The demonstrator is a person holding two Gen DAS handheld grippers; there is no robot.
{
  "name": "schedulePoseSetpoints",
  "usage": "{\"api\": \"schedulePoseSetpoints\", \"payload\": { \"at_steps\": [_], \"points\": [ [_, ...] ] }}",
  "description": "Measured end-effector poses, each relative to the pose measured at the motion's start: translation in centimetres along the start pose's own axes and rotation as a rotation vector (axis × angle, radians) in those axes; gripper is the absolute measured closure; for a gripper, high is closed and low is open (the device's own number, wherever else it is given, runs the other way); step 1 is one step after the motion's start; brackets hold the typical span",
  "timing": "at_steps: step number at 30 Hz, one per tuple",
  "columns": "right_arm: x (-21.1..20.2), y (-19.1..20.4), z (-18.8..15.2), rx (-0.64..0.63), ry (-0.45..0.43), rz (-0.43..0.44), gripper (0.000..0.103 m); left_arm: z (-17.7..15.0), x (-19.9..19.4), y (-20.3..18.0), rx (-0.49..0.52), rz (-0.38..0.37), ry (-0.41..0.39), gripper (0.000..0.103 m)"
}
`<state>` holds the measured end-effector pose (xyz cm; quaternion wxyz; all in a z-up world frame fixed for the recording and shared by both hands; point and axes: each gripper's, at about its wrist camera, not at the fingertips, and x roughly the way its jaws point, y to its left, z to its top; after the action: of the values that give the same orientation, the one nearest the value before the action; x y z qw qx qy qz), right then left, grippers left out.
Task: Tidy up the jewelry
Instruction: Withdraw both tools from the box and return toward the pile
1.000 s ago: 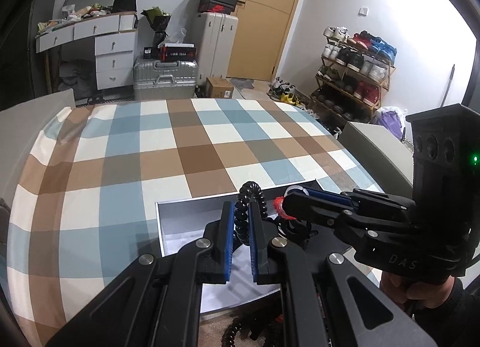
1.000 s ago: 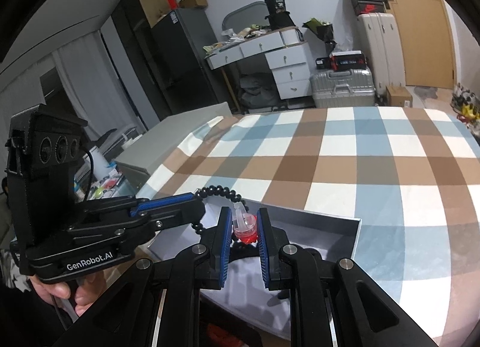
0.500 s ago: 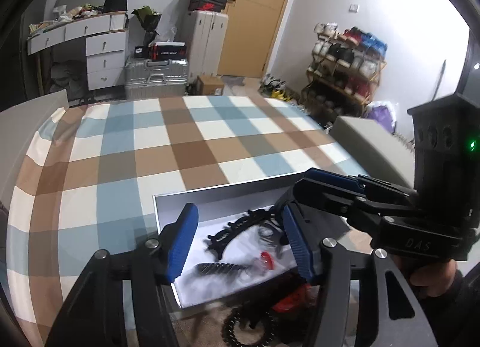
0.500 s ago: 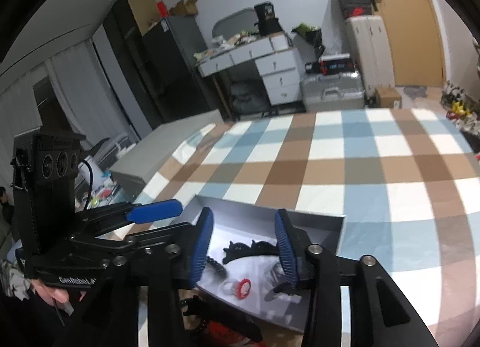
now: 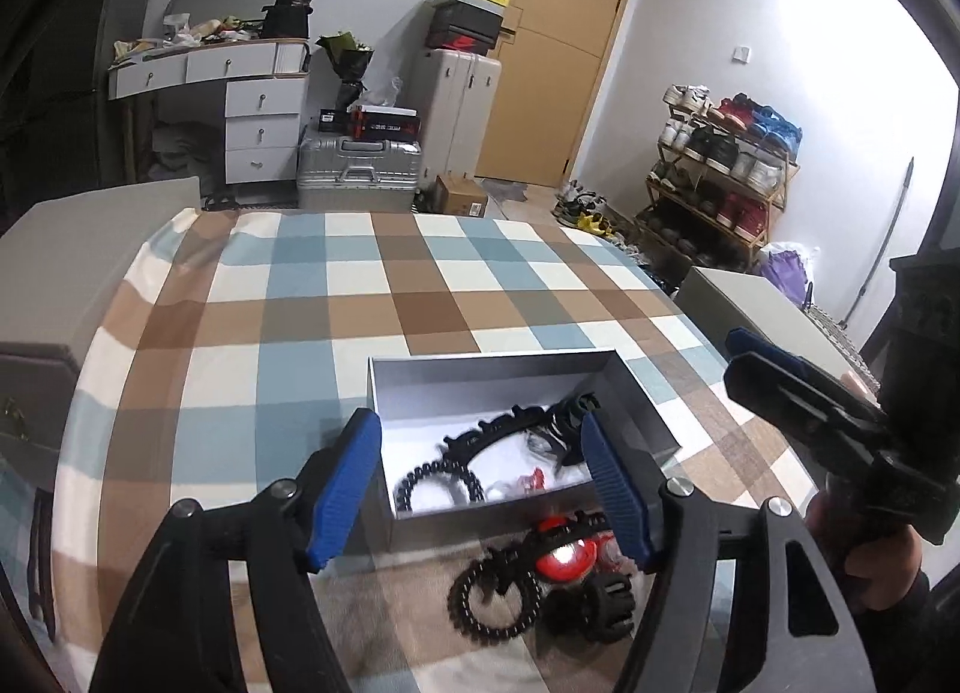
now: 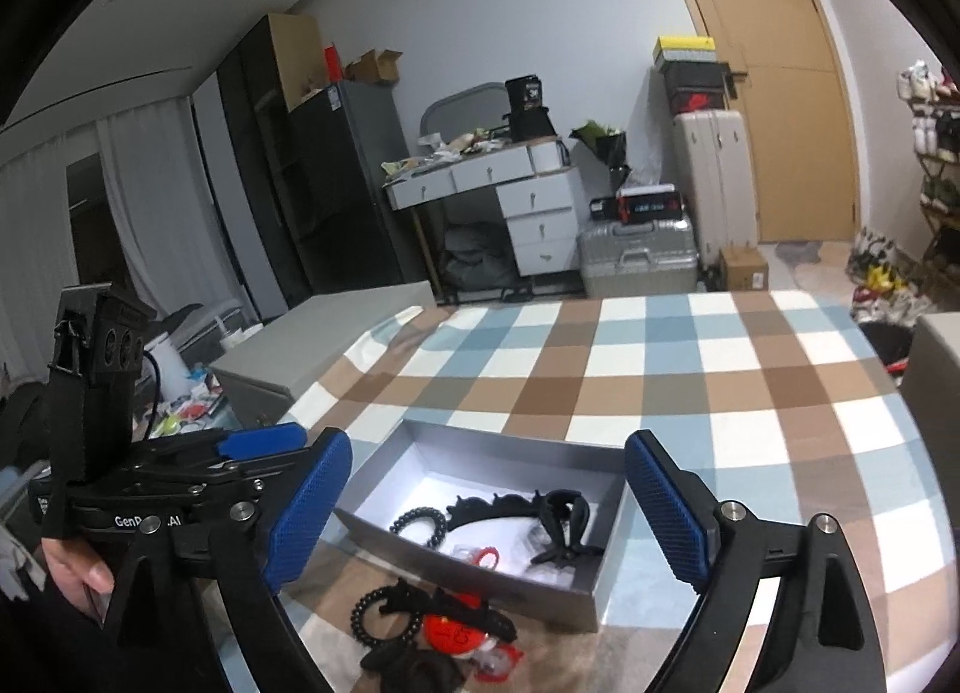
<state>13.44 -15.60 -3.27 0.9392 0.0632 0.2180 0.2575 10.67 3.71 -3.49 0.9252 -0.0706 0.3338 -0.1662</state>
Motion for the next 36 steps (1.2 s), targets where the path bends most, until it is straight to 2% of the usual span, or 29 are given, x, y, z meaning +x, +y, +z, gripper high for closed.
{"api": "schedulePoseSetpoints", "payload": {
  "at_steps": [2, 5, 11, 14, 21, 26, 31, 36],
  "points": [
    [-0.9, 0.3, -0.2, -0.004, -0.01, -0.006, 0.009, -0.4, -0.3, 0.0, -0.006, 0.014, -0.005, 0.03],
    [-1.9, 0.6, -0.6, -0.002, -0.025, -0.016, 0.003, -1.0, -0.9, 0.0, -0.021, 0.023, -0.012, 0.024],
    [-3.8, 0.7, -1.4, 0.009, -0.039, -0.029, 0.002, -1.9, -1.7, -0.3, -0.031, 0.051, 0.004, 0.021],
    [-4.5, 0.8, -2.0, 0.015, -0.037, -0.033, 0.001, -2.8, -2.3, -0.5, -0.06, 0.103, -0.024, 0.02],
    [-6.3, 1.4, -3.6, 0.03, -0.055, -0.048, 0.0, -4.4, -2.6, -1.1, -0.082, 0.137, -0.017, 0.019],
    [-6.8, 1.7, -5.2, 0.023, -0.03, -0.062, 0.0, -5.1, -2.9, -1.6, -0.074, 0.162, -0.024, 0.009],
    [-6.6, 1.3, -6.8, 0.058, 0.007, -0.052, 0.0, -6.3, -3.1, -1.9, -0.061, 0.193, -0.06, 0.004],
    [-5.6, 1.0, -8.3, 0.098, 0.083, -0.059, 0.0, -7.6, -2.3, -2.2, -0.033, 0.244, -0.044, 0.003]
  ]
}}
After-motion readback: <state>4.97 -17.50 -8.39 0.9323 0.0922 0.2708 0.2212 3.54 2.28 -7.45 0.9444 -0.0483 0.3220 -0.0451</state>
